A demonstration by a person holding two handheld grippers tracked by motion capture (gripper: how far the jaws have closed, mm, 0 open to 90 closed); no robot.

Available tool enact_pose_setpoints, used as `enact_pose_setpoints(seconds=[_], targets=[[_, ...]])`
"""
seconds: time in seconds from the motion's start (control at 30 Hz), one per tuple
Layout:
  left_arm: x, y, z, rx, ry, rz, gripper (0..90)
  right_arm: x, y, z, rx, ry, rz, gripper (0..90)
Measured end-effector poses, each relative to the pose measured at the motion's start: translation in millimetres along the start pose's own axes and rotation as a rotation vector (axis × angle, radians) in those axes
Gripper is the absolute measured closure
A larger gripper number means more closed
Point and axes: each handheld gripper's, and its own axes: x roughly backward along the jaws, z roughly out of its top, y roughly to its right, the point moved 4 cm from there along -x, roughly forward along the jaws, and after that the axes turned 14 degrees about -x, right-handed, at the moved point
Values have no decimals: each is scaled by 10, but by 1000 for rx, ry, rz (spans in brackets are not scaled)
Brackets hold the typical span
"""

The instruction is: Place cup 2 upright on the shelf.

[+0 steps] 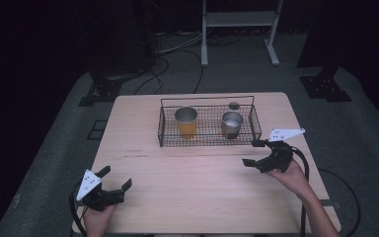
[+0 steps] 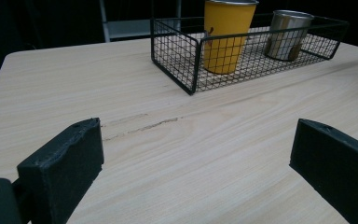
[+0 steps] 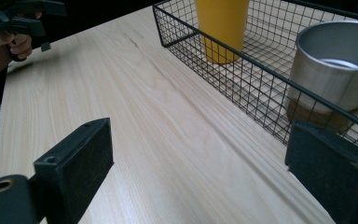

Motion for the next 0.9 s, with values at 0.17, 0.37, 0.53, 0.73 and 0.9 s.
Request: enact_pose_setpoints(seconds=[0.17,0.37,0.53,0.73,0.9], targets=[[-1,0,-1,-2,-2,-1,17,55,12,-73,-15,13,-3,65],[-5,6,2,-6,-5,-1,17,114,-12,-167,-14,11,-16,65],[-7,9,3,-9,-6,-2,17,160,-9,-218,-21,23,-19,65],[-9,12,4,-9,-8,-3,17,229,-11,-295,-21,34,-32,65],[-6,9,0,-9,-11,-2,17,282,-1,-394,-37,45,-42,65]])
